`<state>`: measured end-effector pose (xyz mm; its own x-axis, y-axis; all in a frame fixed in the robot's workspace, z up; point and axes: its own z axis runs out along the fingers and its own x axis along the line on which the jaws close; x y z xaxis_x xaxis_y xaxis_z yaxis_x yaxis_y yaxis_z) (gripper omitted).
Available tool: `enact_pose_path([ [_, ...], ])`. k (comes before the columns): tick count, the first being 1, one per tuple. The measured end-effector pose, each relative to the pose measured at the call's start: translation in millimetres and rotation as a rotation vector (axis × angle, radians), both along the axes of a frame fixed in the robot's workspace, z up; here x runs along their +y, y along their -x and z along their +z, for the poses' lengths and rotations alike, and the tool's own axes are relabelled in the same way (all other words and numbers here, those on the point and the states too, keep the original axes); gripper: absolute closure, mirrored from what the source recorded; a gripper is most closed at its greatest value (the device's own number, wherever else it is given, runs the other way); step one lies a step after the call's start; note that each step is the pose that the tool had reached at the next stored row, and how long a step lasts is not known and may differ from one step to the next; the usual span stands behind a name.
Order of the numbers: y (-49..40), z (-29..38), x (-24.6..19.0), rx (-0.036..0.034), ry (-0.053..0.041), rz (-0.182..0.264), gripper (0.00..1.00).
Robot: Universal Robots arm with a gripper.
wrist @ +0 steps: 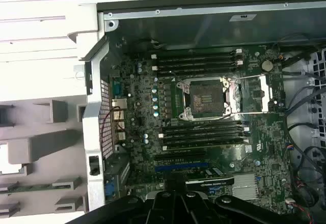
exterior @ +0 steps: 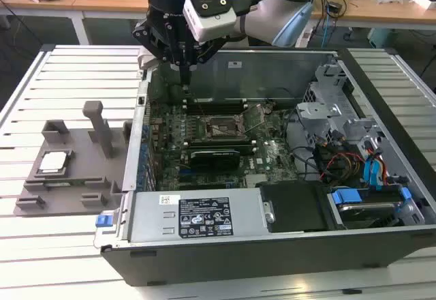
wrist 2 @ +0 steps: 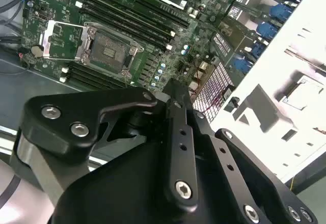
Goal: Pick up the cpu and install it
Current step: 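Reach for the cpu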
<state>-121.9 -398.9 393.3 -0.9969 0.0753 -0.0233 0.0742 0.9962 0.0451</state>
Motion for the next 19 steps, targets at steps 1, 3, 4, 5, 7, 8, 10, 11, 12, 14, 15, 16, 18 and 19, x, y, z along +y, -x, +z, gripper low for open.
enact_pose_path([
  [1,0.0,0.0,0.0,0.0001,0.0,0.0,0.89],
  [3,2.4,0.0,0.0,0.0,-0.0001,0.0,0.89],
  [4,3.3,0.0,0.0,0.0,0.0,0.0,0.89],
  [5,3.9,0.0,0.0,0.0,0.0,0.0,0.89],
  [7,6.7,0.0,0.0,0.0,0.0,0.0,0.89],
  [8,8.2,0.0,0.0,0.0,0.0,0.0,0.89],
  [10,11.0,0.0,0.0,0.0,0.0,0.0,0.89],
  [11,11.8,-0.1,0.0,-0.0001,-0.0001,0.0,0.89],
  [12,13.0,0.0,0.0,0.0,0.0,0.0,0.89],
  [14,14.0,0.0,0.0,0.0001,0.0,0.0,0.89],
  [15,14.6,0.0,0.0,0.0,0.0,0.0,0.89],
  [16,15.3,0.0,0.0,0.0,0.0,0.0,0.89],
  [18,17.0,0.0,0.0,0.0,0.0,0.0,0.89],
  [19,17.7,0.0,0.0,0.0,0.0,0.0,0.89],
])
